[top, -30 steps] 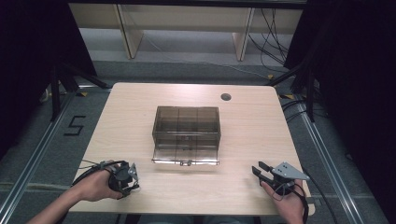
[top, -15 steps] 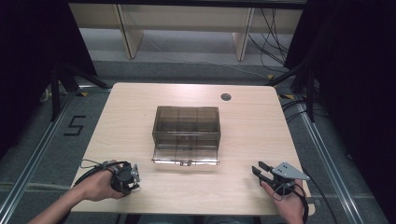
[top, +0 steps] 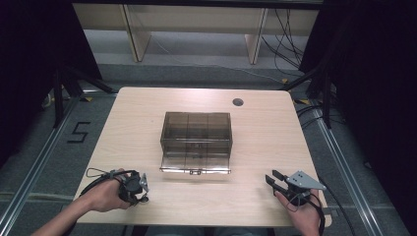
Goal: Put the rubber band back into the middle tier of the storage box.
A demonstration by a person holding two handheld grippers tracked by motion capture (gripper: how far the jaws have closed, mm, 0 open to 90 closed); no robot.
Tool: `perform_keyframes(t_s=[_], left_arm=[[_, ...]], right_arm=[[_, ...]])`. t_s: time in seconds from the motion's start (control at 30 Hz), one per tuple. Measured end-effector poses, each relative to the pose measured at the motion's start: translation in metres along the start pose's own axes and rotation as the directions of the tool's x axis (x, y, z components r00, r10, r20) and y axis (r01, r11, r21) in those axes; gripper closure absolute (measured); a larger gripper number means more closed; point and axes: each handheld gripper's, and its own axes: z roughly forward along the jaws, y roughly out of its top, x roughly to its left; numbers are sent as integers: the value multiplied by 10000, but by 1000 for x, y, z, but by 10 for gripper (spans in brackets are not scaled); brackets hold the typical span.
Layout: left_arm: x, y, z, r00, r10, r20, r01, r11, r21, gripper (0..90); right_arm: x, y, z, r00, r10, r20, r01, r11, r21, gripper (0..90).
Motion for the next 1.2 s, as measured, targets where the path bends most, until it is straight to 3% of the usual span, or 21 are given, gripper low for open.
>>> perform_keyframes(t_s=[0.1, 0.13, 0.23, 0.27, 0.47, 0.5, 0.63, 0.77, 0.97, 1.07, 1.2], left_arm=[[0, 0, -1, 9999, 116, 16, -116, 9999, 120, 851], [1, 0, -1, 9999, 138, 23, -138, 9998, 131, 853], [1, 0, -1, 9998, 173, 94, -175, 9997, 189, 855], [2, 0, -1, 9997, 190, 147, -193, 9996, 198, 857], [3, 1, -3, 9995, 287, 148, -290, 9994, 193, 859], [4, 1, -4, 9994, 324, 156, -328, 9992, 228, 859], [4, 2, -7, 9991, 415, 125, -418, 9989, 219, 860], [5, 3, -9, 9991, 392, 154, -396, 9990, 225, 860], [7, 7, -15, 9984, 552, 149, -556, 9981, 284, 860], [8, 9, -18, 9977, 667, 116, -670, 9975, 218, 860], [9, 11, -21, 9978, 645, 120, -647, 9978, 148, 860]], right_arm=[[3, 0, -2, 9996, 294, 4, -294, 9994, 171, 635], [0, 0, 0, 10000, 1, 15, -1, 10000, -25, 634], [0, 0, 0, 10000, -58, 15, 58, 10000, -18, 635], [3, 0, -2, 9993, 386, 30, -386, 9990, 213, 635], [3, 0, -2, 9993, 377, 52, -378, 9992, 143, 635], [0, 0, -1, 9999, -127, 89, 127, 9999, -36, 635], [0, 0, -1, 9998, -157, 86, 158, 9999, -48, 634], [3, 0, -2, 9994, 356, 55, -357, 9993, 141, 635], [2, 0, -1, 9995, 313, -21, -313, 9995, 96, 635], [0, 0, 0, 9999, -69, -135, 69, 10000, 24, 634], [0, 0, 0, 9998, 69, -176, -68, 10000, 52, 634]])
